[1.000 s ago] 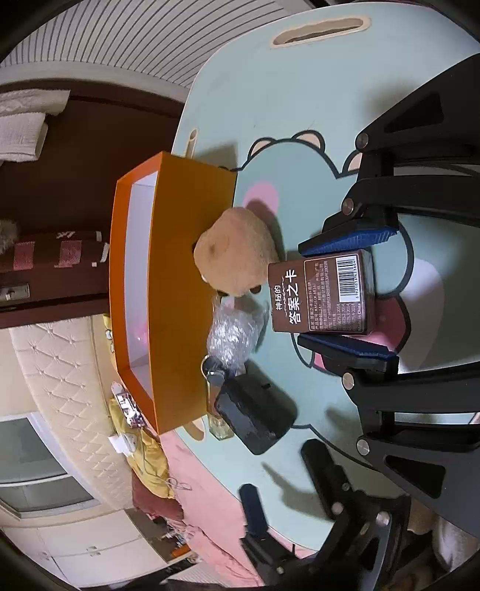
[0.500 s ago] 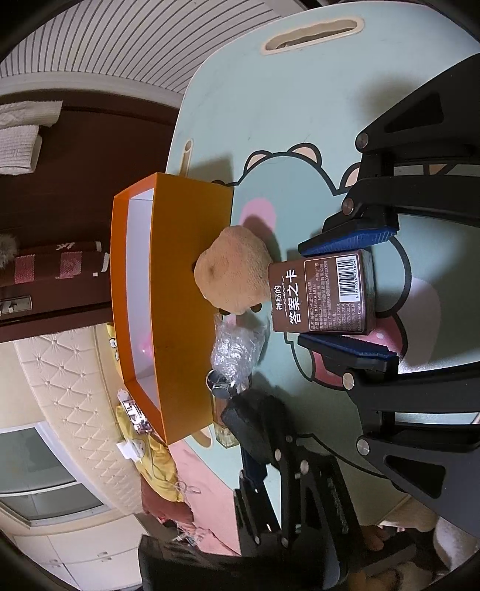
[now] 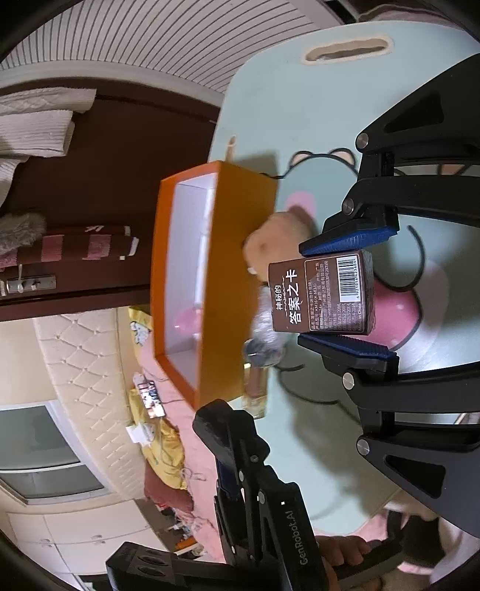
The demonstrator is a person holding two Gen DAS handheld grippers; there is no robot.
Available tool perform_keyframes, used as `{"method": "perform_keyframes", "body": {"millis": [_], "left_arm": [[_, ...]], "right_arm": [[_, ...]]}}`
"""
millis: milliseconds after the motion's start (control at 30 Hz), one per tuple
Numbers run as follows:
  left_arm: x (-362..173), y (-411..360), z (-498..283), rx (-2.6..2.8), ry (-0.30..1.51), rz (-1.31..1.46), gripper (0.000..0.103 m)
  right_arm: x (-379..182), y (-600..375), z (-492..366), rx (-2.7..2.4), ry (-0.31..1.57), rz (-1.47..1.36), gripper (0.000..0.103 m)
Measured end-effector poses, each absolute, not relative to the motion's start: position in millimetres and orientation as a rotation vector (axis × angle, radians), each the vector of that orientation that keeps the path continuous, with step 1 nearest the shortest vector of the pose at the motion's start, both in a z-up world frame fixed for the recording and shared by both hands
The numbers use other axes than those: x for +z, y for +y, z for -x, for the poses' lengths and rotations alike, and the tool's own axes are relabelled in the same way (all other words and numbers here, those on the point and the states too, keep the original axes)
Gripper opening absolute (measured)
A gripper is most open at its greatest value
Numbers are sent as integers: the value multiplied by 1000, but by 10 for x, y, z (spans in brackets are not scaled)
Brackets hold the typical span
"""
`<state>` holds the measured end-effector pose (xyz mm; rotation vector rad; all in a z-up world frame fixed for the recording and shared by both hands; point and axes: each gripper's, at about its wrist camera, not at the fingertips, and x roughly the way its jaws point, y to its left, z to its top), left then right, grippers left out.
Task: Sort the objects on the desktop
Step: 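Lower the black pouch into the orange box while the right gripper drops the card box there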
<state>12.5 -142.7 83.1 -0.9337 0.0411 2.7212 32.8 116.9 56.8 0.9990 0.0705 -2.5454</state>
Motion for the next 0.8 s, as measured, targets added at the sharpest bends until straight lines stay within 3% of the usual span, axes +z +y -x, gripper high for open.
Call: {"method": "perform_keyframes", "body": {"millis": [400, 633, 800], "left_arm": [[1027, -895, 709, 2764, 17, 918, 37], [858, -385, 1239, 2768, 14, 1003, 37], [746, -27, 1167, 2768, 10, 1070, 37]], "right_arm": [[974, 1022, 486, -2649, 114, -922, 43], [843, 977, 1029, -2635, 85, -1022, 43], [700, 955, 1311, -2620, 75, -1093, 43]]}}
